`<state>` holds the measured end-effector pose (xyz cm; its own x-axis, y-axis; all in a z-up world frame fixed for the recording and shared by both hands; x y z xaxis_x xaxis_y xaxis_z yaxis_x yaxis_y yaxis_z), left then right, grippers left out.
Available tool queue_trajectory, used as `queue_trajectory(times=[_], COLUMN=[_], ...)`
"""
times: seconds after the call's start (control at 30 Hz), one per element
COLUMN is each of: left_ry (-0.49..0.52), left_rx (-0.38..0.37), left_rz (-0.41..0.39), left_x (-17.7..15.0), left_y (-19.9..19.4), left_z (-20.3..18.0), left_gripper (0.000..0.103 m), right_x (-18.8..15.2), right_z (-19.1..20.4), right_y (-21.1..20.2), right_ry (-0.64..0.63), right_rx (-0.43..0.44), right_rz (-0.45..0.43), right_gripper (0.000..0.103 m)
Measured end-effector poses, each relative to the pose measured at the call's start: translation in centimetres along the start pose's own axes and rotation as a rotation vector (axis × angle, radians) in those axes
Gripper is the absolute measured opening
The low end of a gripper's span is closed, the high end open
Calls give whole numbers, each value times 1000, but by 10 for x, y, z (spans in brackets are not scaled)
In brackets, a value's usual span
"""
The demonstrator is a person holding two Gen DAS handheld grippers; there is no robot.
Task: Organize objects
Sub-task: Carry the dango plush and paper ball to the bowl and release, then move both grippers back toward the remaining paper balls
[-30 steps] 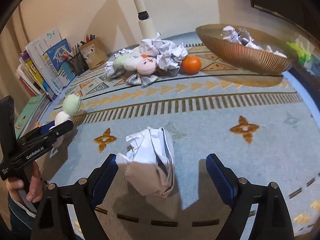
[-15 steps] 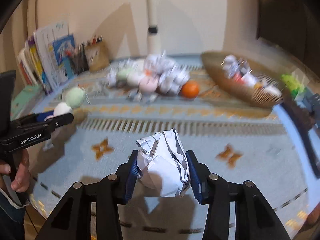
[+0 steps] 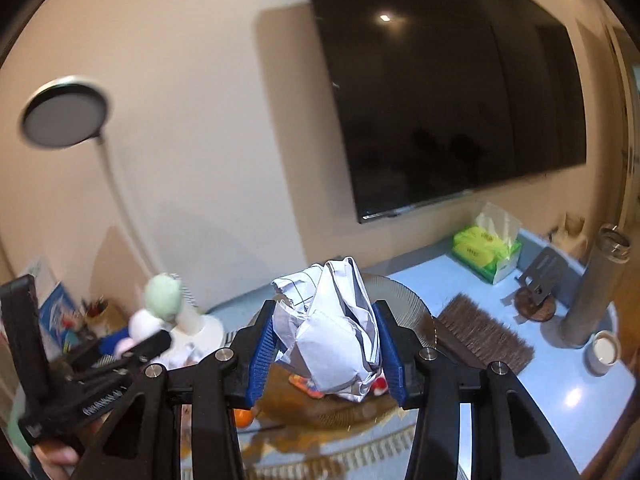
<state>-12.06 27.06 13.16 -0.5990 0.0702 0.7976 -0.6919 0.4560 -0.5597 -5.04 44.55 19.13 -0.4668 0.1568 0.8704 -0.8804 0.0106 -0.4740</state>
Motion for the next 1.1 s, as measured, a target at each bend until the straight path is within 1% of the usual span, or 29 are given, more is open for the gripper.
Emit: queue_trajectory(times=[0.07, 0.1, 0.13, 0.17, 0.2, 0.23, 0.27, 0.33, 0.47, 0.53, 0.63, 0.67, 0.73, 0.77, 0.8, 0.83, 0.87, 0.93, 1.0, 1.1], left_ry=[-6, -11, -11, -10, -16, -31, -43, -63, -87, -104, -113, -113, -118, -123, -132, -137, -143, -144, -157, -209], left_rx=[-12, -17, -22, -12, 6, 17, 8, -29, -38, -44, -29, -17, 19, 38, 58, 69, 85, 136, 203, 290], left_rz=[15, 23, 32, 54, 70, 83, 93, 100, 41, -2, -91, -121, -166, -187, -210, -224, -243, -248, -211, -119], left_x=[2, 3, 2, 0, 0, -1, -2, -5, -1, 5, 21, 24, 26, 23, 18, 13, 4, -21, -53, -114], left_y=[16, 26, 32, 39, 45, 49, 49, 41, -2, -32, -86, -107, -141, -158, -175, -186, -198, -208, -208, -175], left_z=[-7, -9, -11, -10, -8, -5, -3, 2, 14, 19, 33, 38, 48, 56, 65, 73, 84, 106, 135, 187], left_gripper=[54, 61, 64, 73, 78, 79, 79, 79, 79, 79, 79, 79, 83, 89, 97, 100, 102, 102, 102, 102], right_x=[6, 9, 12, 15, 16, 19, 20, 21, 16, 12, 10, 12, 15, 18, 20, 21, 21, 16, 2, -41], right_z=[-5, -6, -9, -11, -13, -14, -19, -26, -35, -35, -25, -15, 2, 15, 24, 38, 48, 67, 86, 110], right_y=[24, 32, 40, 51, 60, 66, 76, 83, 70, 59, 40, 28, 10, -3, -11, -23, -30, -43, -49, -38], right_ry=[26, 30, 31, 34, 38, 42, 54, 75, 90, 88, 96, 86, 61, 36, 21, -4, -20, -47, -84, -140], right_rx=[28, 34, 40, 45, 49, 51, 45, 36, 48, 53, 95, 118, 141, 151, 157, 169, 179, 193, 209, 224], right_rz=[22, 28, 35, 45, 54, 61, 68, 77, 67, 68, 65, 60, 41, 22, 10, -5, -14, -36, -46, 8], right_gripper=[46, 46, 47, 49, 52, 58, 65, 67, 67, 67, 67, 67, 68, 68, 69, 74, 83, 91, 91, 92])
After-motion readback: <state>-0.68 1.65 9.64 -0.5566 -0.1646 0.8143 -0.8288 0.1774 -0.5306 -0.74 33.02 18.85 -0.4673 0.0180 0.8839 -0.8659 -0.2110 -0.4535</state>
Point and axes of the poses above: each gripper's, at about its wrist camera, not at the fingertips, and y roughly the way its jaws point, z to its left, x to its top, the point moved 5 cm from there along y, roughly the way its jaws point, and after that the axes turned 5 degrees about -y, right-handed, at the moved point
